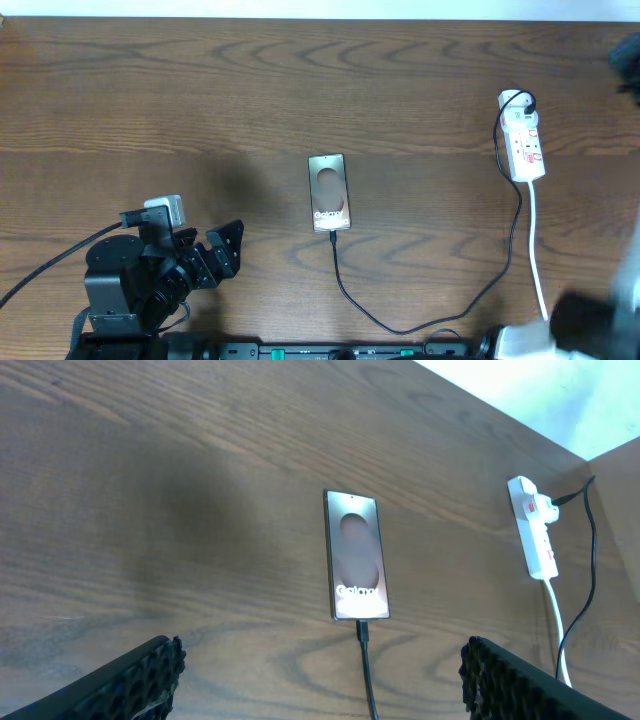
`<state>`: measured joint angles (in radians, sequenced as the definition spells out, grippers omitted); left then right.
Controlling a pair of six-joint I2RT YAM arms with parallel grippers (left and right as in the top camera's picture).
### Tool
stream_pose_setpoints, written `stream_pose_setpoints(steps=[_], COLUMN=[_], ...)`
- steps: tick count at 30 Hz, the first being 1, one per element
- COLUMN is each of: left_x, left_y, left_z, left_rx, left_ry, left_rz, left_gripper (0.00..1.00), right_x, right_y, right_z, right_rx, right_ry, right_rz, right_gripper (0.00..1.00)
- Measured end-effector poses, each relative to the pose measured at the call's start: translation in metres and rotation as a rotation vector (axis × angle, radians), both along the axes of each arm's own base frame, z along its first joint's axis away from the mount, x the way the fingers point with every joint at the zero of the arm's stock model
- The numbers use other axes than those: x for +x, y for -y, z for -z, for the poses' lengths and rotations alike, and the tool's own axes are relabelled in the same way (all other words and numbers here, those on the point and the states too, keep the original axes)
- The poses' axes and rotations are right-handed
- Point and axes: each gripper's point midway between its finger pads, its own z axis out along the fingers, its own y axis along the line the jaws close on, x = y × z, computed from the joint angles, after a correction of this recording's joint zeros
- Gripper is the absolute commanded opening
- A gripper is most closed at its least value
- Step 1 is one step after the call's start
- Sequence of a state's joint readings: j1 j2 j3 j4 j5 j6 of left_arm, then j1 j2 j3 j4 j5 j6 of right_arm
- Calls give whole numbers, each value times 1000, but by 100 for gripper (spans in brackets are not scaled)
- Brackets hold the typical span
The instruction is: Plug charger to phone and switch on socket
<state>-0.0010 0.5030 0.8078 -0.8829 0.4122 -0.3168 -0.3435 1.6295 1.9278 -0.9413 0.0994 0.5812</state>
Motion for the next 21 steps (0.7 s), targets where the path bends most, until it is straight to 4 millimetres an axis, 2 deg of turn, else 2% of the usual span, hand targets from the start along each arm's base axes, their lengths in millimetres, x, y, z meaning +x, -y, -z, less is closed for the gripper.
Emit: stream_pose_setpoints(steps=[2,4,6,9,12,14,16,21], left_x=[0,0,0,0,0,0,0,0], left_y=[0,0,0,0,0,0,0,0], left_z=[0,0,0,0,0,0,0,0], left_rx=[0,0,0,0,0,0,0,0], left_ry=[0,0,0,0,0,0,1,0], left_rz=[0,0,0,0,0,0,0,0], left_gripper=[90,90,90,90,90,90,90,90], right_x=[-29,-62,-99,-143,-177,-193,-204,-223], right_y=[-10,-22,-35,-55,-76,-87,-99,-137], right_z=[-71,-123,-169,-217,-248,-258,-259,-245], right_rx=[-74,-127,-176,-226,-258,-267,-266,-249], right_ry=[189,329,464,626,746,788,799,775], right_rz=[0,0,-1,-26,-70,-102,-138,-300], right_gripper=[2,1,1,2,3,5,6,1])
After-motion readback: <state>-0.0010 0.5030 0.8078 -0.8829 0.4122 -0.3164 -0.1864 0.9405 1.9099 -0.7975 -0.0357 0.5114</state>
